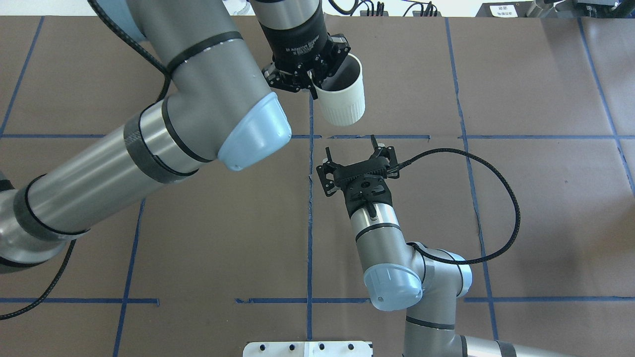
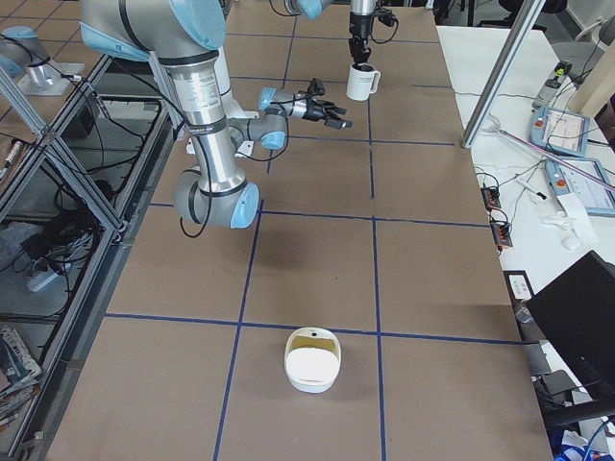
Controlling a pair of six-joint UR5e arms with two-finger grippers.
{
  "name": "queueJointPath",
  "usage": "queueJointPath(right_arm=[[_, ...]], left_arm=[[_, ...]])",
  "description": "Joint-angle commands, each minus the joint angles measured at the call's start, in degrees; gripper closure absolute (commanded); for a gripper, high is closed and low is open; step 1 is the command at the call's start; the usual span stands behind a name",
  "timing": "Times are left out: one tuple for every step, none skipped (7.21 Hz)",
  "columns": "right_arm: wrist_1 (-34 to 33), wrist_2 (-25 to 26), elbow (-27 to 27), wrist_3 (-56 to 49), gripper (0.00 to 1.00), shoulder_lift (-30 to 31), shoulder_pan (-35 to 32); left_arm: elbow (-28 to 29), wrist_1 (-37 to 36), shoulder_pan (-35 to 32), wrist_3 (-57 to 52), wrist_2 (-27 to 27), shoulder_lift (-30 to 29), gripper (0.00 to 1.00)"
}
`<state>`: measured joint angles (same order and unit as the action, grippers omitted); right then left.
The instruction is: Left arm hands cup to right arm to dump lemon
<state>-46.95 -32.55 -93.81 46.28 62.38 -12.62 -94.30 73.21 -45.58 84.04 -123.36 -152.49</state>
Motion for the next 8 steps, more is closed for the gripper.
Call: queueJointPath(right_arm=[[0.1,-3.02,-0.4,-0.05,0.0,0.64,-0.65],[0.1,-7.31,-1.97,0.03,0.0,2.73,-3.27],[0.1,-13.62,-4.51,0.3,0.0,6.23,-6.77],[0.1,-20.64,-7.67,0.21,0.0,10.27,-11.07],[0.1,-28.72,-11.1,0.21,0.0,13.7,-15.9],[0.01,-37.24,-13.31,0.21,0.0,15.82,-21.08],[-0.07,-47.85,-15.15,0.04,0.0,18.46,-27.75],[-0.08,-58.49,-15.61,-0.23,0.0,20.4,-35.04]], left_arm=[[-9.77,0.26,-4.33,-1.76,-0.57,8.28,1.0],[-15.85,0.0,-4.42,-7.43,-0.4,14.44,1.0],[-20.35,0.0,-4.69,-11.57,-0.22,20.16,1.0],[-24.14,0.26,-5.91,-19.18,0.04,26.31,1.0],[-26.78,0.44,-7.14,-27.44,0.13,32.38,1.0],[-28.29,1.05,-7.76,-34.22,0.13,38.87,1.0],[-27.87,8.01,-9.59,-39.42,0.05,46.51,1.0],[-26.13,14.35,-11.44,-43.3,-0.04,52.68,1.0]])
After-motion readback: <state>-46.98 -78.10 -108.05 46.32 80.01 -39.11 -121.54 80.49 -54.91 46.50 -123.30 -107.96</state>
